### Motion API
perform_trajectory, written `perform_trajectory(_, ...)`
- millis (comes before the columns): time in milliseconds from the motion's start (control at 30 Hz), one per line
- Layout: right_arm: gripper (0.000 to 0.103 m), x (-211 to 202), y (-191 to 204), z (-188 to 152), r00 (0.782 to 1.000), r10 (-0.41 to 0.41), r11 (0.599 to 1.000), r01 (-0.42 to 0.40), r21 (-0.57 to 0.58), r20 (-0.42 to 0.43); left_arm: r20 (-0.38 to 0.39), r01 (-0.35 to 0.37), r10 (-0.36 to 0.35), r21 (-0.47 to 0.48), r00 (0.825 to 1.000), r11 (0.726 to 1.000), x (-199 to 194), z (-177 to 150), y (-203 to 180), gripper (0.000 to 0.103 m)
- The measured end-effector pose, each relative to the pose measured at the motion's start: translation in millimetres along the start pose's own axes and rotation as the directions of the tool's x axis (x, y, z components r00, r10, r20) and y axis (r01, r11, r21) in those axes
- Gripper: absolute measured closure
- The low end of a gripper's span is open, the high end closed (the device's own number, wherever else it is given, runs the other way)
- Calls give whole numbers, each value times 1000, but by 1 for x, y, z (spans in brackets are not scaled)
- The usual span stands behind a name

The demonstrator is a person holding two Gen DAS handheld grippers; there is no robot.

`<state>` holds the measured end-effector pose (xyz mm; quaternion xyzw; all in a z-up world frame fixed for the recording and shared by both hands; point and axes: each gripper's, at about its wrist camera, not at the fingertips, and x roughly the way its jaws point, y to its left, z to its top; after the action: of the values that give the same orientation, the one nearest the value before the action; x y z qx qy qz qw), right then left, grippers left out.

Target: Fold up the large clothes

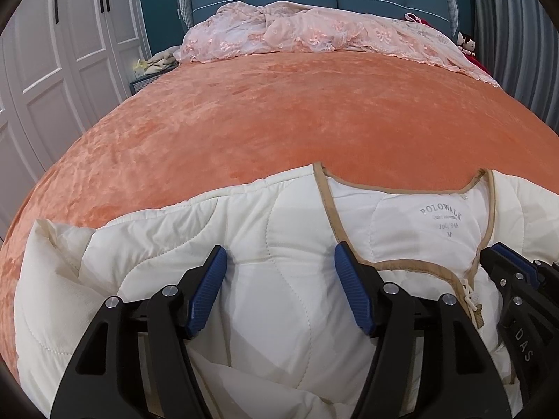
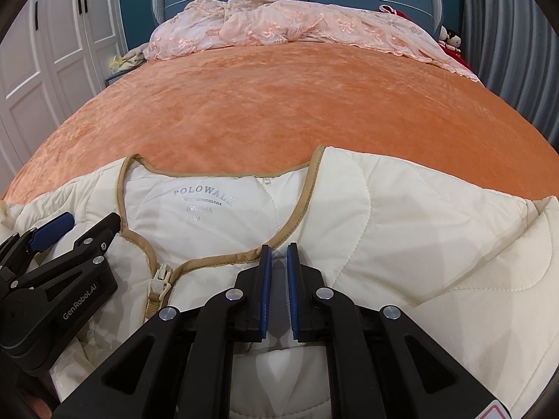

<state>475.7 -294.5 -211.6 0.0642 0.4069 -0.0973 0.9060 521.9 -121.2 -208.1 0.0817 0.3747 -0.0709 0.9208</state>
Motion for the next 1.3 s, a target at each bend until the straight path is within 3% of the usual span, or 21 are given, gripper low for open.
perform_trajectory(500, 95, 0, 1, 5, 1000, -9, 1000, 9, -5, 6, 8, -3, 3, -6, 1000, 1000, -1, 2, 2, 40)
perform_trajectory(567, 95, 0, 2, 5, 1000, -9, 1000, 9, -5, -5, -14, 1, -1, -13, 1000, 1000, -1, 7, 4, 38)
perform_trajectory(633, 94, -9, -2, 7, 1000, 2, 1000, -2, 7, -15, -42, -19, 18, -21, 999, 1000, -4, 9, 6, 23)
perform_trajectory(667, 93, -16, -4, 6, 1000, 10, 1000, -10, 20, -14, -64, -34, 32, -34, 997, 999, -11, 8, 9, 18)
perform_trajectory(700, 84, -32, -10, 4, 1000, 22, 999, -22, 47, -11, -80, -31, 26, -57, 996, 998, -25, 7, 16, 13)
perform_trajectory(767, 72, -73, -24, -7, 998, 66, 992, -67, 106, 20, -78, 15, -24, -111, 997, 994, -61, -1, 33, 13)
perform_trajectory(867, 61, -155, -50, -42, 986, 144, 980, -153, 123, 81, -47, 62, -69, -140, 997, 988, -134, -28, 65, 10)
perform_trajectory(933, 49, -206, -69, -74, 983, 150, 980, -162, 115, 108, -65, 106, -118, -171, 991, 980, -185, -58, 95, 10)
perform_trajectory(1000, 44, -255, -92, -113, 980, 160, 977, -173, 120, 116, -96, 108, -130, -207, 987, 972, -223, -89, 121, 7)
perform_trajectory(1133, 37, -327, -139, -197, 996, 62, 990, -70, 123, 67, -155, 80, -130, -294, 979, 952, -277, -153, 168, 7)
perform_trajectory(1233, 37, -349, -161, -242, 1000, 6, 989, -8, 144, 10, -198, 65, -136, -329, 971, 942, -301, -198, 185, 7)
perform_trajectory(1300, 37, -358, -180, -270, 999, -7, 976, 14, 219, -31, -225, 61, -150, -363, 963, 930, -308, -220, 191, 7)
